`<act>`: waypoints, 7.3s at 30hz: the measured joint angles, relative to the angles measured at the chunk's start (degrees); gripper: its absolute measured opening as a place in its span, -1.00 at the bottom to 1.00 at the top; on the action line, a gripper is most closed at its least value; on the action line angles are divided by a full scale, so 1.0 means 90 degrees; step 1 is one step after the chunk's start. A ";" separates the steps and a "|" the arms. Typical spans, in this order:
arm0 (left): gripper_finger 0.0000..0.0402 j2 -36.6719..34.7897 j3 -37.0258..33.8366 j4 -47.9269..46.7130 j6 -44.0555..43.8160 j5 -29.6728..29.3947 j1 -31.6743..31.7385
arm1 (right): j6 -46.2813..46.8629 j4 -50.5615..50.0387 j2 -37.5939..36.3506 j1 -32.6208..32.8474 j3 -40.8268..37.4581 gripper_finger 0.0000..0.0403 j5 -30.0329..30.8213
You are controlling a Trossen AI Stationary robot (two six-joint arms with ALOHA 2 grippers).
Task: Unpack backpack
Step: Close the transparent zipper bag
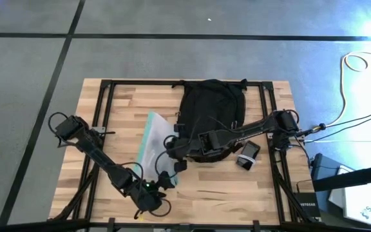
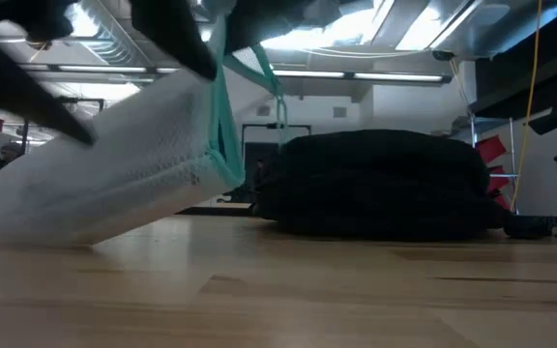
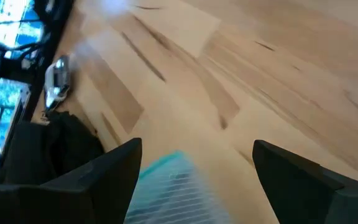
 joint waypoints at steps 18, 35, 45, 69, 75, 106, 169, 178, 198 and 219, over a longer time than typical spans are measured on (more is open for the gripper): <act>0.46 0.0282 -0.0007 0.0516 0.0569 -0.2569 -0.0605 | 0.0233 -0.0868 -0.0031 -0.0124 0.1418 -1.00 -0.0661; 0.46 0.0277 -0.0010 0.0685 0.0347 -0.4406 -0.0728 | 0.2083 -0.2515 -0.0024 -0.0873 0.2795 -1.00 -0.2605; 0.46 0.0129 -0.0012 0.0752 0.0381 -0.5905 -0.0802 | 0.2440 -0.2502 -0.0024 -0.1256 0.2914 -1.00 -0.3683; 0.46 -0.0698 -0.0015 0.0606 0.0382 -0.6504 -0.0262 | 0.2426 -0.2513 -0.0024 -0.1046 0.2912 -1.00 -0.3906; 0.46 -0.0738 -0.0015 0.0593 0.0467 -0.6456 -0.0256 | 0.2424 -0.2525 -0.0024 -0.1046 0.2904 -1.00 -0.3906; -0.52 -0.0726 0.0388 -0.1608 -0.2942 -0.4510 -0.0357 | 0.2400 -0.2500 -0.0021 -0.1063 0.2895 -1.00 -0.3915; -1.00 -0.1604 0.0729 -0.2517 -0.4194 -0.6483 -0.1275 | 0.2205 -0.5047 0.0134 -0.0177 0.2899 -1.00 -0.2179; -1.00 -0.2633 0.0729 -0.3776 -0.6780 -0.6470 -0.1443 | 0.2164 -0.5357 0.0134 -0.0140 0.2899 -1.00 -0.2103; -1.00 -0.2564 0.0318 -0.3323 -0.6335 -0.2657 -0.0350 | 0.2064 -0.4862 0.0139 -0.0145 0.2892 -1.00 -0.2016; -0.96 -0.2574 0.0330 -0.3332 -0.5856 -0.2518 -0.0543 | 0.2219 -0.4900 0.0139 -0.0138 0.2892 -1.00 -0.2016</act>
